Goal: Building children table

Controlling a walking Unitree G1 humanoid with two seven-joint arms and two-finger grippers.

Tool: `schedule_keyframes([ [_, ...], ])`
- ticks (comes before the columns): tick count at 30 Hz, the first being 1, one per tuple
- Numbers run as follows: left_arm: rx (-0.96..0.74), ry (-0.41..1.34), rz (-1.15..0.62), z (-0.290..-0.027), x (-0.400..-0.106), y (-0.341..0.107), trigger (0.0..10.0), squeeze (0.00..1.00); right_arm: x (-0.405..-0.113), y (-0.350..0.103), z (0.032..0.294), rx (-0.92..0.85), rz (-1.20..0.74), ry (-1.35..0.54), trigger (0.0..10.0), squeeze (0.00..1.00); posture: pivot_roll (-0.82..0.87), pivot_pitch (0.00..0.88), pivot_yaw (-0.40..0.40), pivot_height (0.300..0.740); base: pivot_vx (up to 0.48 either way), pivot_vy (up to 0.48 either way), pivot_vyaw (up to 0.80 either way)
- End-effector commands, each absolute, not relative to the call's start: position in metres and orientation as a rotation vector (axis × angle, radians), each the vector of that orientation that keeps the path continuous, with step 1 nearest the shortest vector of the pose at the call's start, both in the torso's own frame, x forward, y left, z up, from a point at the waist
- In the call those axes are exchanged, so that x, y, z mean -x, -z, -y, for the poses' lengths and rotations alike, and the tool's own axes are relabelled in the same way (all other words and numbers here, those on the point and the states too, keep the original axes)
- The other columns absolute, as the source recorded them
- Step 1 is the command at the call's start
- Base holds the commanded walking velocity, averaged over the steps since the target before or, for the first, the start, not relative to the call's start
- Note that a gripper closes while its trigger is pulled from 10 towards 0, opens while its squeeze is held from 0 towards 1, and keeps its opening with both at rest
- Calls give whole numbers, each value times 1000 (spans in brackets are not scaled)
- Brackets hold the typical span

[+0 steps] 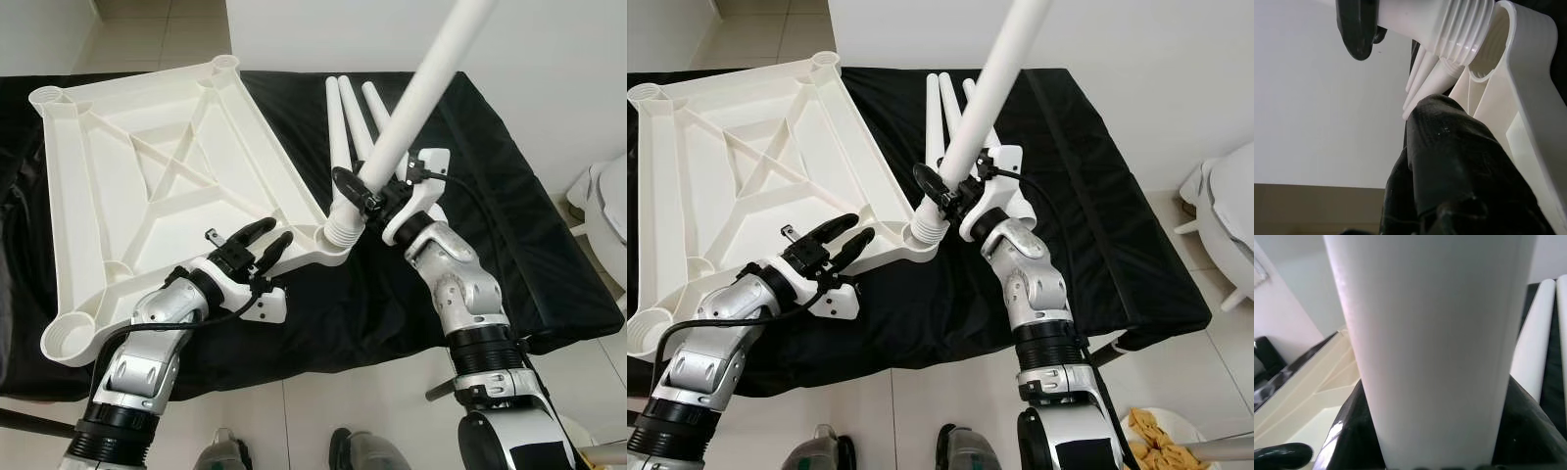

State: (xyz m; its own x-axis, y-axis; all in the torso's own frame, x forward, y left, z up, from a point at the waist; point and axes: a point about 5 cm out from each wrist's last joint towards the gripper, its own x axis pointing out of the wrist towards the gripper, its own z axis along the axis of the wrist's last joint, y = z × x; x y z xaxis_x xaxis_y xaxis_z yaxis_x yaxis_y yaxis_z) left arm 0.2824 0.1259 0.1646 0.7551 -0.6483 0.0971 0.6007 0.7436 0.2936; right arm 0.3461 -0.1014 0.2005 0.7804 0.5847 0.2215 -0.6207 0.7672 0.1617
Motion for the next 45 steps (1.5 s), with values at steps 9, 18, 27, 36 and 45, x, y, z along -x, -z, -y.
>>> schedule_keyframes([
  [9, -244, 740, 178, -125, -275, -162, 10000, 0, -345, -183, 91, -297, 77, -669, 10000, 0, 29, 122, -21, 740, 0, 0, 0],
  [18, -243, 738, 177, -124, -274, -162, 10000, 0, -340, -215, 86, -442, 197, -766, 10000, 0, 32, 131, -24, 740, 0, 0, 0],
  [27, -240, 728, 178, -125, -274, -164, 10000, 0, -341, -205, 86, -391, 136, -750, 10000, 0, 32, 139, -27, 740, 0, 0, 0],
  [36, -237, 722, 177, -126, -275, -164, 10000, 0, -348, -187, 98, -275, 44, -654, 10000, 0, 27, 141, -27, 740, 0, 0, 0],
  [45, -233, 728, 177, -125, -276, -164, 10000, 0, -347, -176, 110, -224, 8, -595, 10000, 0, 15, 145, -21, 740, 0, 0, 0],
])
